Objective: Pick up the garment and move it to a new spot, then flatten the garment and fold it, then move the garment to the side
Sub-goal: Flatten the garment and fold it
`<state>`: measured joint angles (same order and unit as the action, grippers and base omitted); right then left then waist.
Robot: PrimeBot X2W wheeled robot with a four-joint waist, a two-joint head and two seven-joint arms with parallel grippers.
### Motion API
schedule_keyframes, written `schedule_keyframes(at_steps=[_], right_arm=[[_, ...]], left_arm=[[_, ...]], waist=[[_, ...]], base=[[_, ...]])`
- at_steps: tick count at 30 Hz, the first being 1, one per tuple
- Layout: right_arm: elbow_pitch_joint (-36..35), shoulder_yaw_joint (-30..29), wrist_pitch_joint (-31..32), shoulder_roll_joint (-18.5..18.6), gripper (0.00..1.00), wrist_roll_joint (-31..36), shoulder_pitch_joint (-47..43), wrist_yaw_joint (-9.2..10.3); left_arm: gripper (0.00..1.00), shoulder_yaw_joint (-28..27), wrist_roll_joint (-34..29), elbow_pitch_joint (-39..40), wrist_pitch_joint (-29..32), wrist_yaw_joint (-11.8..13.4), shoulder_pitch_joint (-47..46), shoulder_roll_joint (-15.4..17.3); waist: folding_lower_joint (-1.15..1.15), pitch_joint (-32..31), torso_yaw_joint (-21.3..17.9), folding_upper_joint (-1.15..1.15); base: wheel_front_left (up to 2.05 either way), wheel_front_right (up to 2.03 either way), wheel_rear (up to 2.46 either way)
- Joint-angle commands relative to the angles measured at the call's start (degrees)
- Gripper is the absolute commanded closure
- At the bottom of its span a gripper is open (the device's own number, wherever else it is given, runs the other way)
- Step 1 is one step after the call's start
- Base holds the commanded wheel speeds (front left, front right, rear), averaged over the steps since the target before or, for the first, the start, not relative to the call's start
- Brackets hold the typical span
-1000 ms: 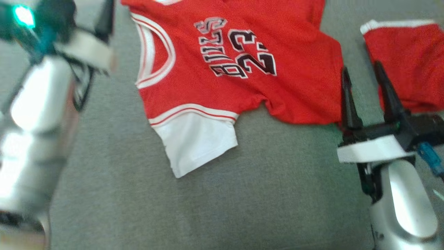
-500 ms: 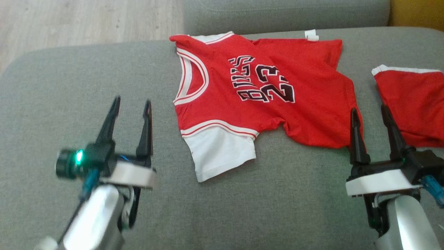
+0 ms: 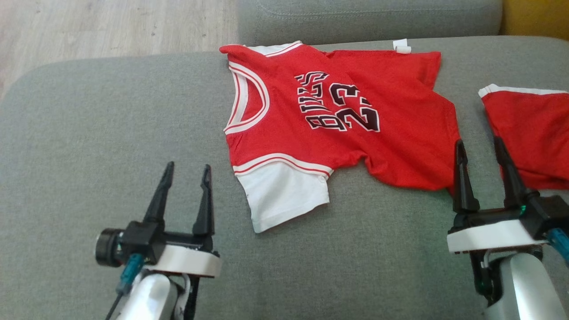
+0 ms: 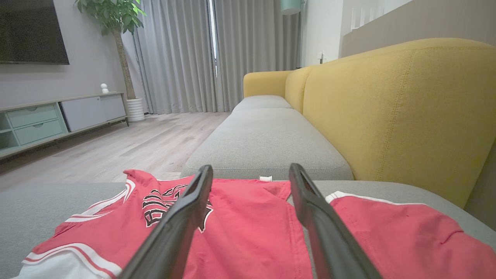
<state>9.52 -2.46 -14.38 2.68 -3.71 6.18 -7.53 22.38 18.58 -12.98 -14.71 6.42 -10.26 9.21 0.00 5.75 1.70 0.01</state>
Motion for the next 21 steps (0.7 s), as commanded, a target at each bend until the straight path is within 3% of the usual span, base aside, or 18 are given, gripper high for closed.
schedule_keyframes(at_steps=[1, 7, 15, 21], right_arm=[[-2.2, 1.3, -0.6, 0.2, 0.00, -0.3, 1.0, 0.04], [-2.1, 2.2, -0.6, 0.2, 0.00, -0.6, 1.0, 0.04], [-1.6, 2.8, -0.6, 0.2, 0.00, -0.9, 1.4, 0.04], [-1.2, 3.3, -0.6, 0.2, 0.00, -1.0, 1.7, 0.04]], left_arm=[[0.00, -1.2, -0.3, 0.6, -0.3, -0.7, -2.1, -0.5], [0.00, 0.7, 0.1, -4.0, 0.4, -2.1, -2.6, -1.9], [0.00, 4.6, 1.3, -8.9, 6.7, -4.7, -3.0, -3.1], [0.00, 5.8, 1.8, -11.3, 9.2, -4.8, -3.4, -3.5]], waist=[[0.00, 0.1, -0.2, -0.01], [0.00, 0.3, -1.0, -0.01], [0.00, 1.0, -2.4, -0.01], [0.00, 1.5, -3.4, -0.01]], base=[[0.00, 0.00, 0.00], [0.00, 0.00, 0.00], [0.00, 0.00, 0.00], [0.00, 0.00, 0.00]])
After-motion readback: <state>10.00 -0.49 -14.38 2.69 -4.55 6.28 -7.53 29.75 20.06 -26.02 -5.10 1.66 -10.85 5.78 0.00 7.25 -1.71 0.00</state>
